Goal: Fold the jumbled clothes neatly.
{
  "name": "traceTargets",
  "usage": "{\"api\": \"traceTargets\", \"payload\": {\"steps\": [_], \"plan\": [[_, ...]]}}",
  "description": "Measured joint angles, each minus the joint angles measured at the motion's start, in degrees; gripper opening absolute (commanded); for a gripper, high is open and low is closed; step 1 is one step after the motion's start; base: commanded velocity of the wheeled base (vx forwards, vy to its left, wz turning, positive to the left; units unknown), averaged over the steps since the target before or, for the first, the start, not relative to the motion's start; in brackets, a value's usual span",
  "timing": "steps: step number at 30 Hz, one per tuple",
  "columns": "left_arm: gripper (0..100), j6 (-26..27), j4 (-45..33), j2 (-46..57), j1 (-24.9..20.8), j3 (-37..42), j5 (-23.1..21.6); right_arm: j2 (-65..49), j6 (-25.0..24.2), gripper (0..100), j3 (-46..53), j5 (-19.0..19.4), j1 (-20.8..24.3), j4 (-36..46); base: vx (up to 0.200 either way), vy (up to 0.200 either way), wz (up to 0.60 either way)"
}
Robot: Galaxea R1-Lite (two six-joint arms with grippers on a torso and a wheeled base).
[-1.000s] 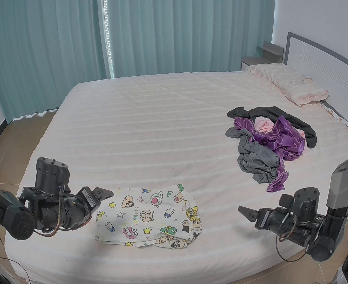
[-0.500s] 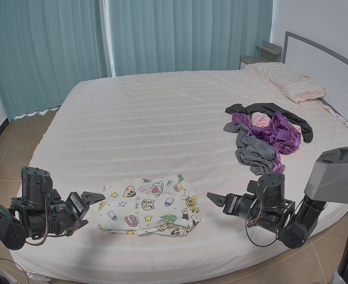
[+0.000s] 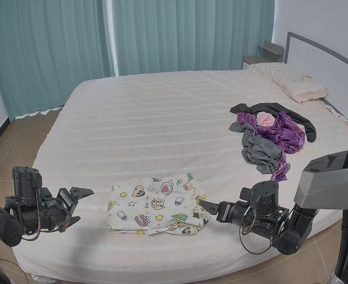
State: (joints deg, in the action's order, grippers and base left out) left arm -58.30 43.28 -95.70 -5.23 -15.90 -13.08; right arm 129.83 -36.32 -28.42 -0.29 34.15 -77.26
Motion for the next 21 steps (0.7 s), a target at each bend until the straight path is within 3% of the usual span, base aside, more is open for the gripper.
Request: {"api": "traceTargets", "payload": {"steps": [12,21], "plan": [[100,0.07,7.24,-5.49,0.83,2.43,-2.86,1.29,-0.05,100,2.35,2.61,-0.20,1.19,0.000,0.000,0.00],[100,0.11,7.92,-6.51,0.83,3.25,-2.84,2.72,-1.67,100,1.63,3.22,-0.20,2.79,0.000,0.000,0.00]]}}
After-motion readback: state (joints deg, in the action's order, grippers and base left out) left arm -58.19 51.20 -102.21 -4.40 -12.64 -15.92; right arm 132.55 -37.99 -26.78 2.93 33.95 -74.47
